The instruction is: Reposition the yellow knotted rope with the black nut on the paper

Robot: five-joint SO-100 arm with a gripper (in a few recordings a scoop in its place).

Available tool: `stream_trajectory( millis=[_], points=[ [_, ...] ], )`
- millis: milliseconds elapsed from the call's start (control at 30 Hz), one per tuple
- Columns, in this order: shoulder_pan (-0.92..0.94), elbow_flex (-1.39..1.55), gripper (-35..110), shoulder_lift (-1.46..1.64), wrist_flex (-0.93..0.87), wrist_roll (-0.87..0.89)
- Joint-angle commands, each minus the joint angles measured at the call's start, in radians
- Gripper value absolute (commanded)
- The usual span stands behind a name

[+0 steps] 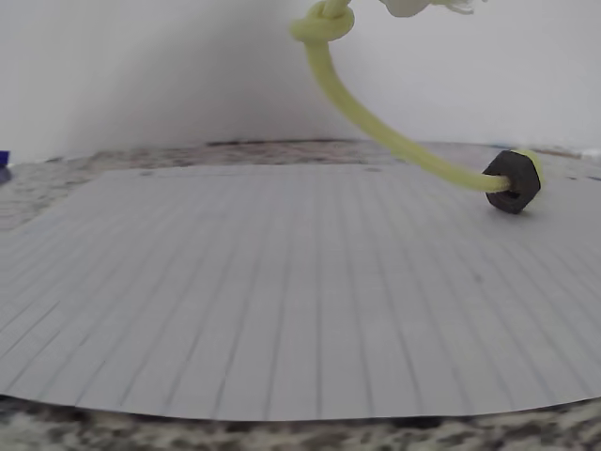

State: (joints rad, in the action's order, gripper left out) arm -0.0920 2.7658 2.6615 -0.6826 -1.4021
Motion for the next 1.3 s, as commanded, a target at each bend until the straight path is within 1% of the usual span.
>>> stream_trajectory(
  millis=[0,333,467,533,633,800,900,1000,1100,1200,1267],
  points=[
    [-0.052,0.009,0,0.055,0.02,0.011],
    [-0.172,0.11,0,0.103,0.092,0.055],
    [-0.141,0.143,0,0.12,0.08,0.055],
    [-0.095,0.155,0,0.132,0.078,0.055],
    [0.032,0.158,0,0.155,0.089,0.052],
    [0.35,0.15,0,0.222,0.115,0.054],
    [0.538,0.15,0,0.311,0.081,0.081],
    [0.663,0.153,0,0.388,0.029,0.14],
    [0.695,0.155,0,0.445,-0.002,0.167],
    [0.618,0.155,0,0.505,-0.043,0.181],
    [0.531,0.153,0,0.548,-0.071,0.183]
  ],
)
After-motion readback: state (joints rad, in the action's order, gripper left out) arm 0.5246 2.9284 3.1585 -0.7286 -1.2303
